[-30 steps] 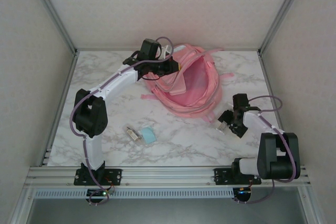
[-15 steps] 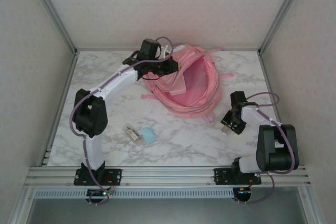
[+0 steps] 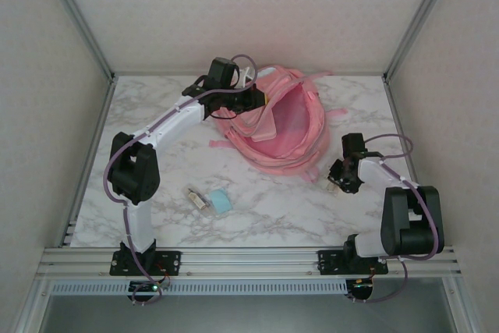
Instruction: Pack the student bag
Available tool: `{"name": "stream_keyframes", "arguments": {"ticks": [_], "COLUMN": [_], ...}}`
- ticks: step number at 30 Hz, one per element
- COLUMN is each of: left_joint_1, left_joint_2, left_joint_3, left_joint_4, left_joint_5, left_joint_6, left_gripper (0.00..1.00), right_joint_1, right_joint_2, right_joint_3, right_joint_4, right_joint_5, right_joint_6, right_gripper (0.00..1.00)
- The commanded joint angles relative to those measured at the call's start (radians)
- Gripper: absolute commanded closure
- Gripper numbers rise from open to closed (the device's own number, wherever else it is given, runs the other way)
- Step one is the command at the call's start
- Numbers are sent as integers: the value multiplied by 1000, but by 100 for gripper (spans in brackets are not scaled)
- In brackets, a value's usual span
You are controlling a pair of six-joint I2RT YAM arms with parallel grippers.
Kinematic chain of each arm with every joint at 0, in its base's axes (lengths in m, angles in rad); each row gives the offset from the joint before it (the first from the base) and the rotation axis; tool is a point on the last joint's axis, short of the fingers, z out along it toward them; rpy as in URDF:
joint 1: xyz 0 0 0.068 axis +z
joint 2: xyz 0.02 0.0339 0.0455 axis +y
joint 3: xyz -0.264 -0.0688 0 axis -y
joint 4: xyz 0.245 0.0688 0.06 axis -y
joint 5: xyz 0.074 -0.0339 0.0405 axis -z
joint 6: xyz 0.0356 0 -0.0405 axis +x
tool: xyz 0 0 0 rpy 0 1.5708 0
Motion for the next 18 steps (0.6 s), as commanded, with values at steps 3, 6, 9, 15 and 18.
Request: {"name": "stream_keyframes", "arguments": {"ticks": [3, 6, 9, 15, 18], "left_joint_1": [31, 29, 29, 30, 31], "left_joint_2": [-38, -41, -45, -50, -49], "left_joint_3": [18, 15, 13, 7, 8], "left_joint_4": [25, 26, 29, 28, 29], "left_joint_5": [0, 1, 1, -3, -6], "left_joint_6": [-17, -20, -20, -17, -15], "left_gripper": [100, 100, 100, 100, 100], "right_joint_1": [13, 13, 13, 12, 12], "right_joint_2": [-31, -39, -44, -76, -111], "right_joint_3": [10, 11, 11, 16, 34], "right_joint_4": [19, 15, 13, -3, -42], "right_joint_5": [-35, -36, -38, -41, -28], "right_joint_6": [-21, -21, -24, -28, -43], "right_gripper": [100, 100, 100, 100, 100]}}
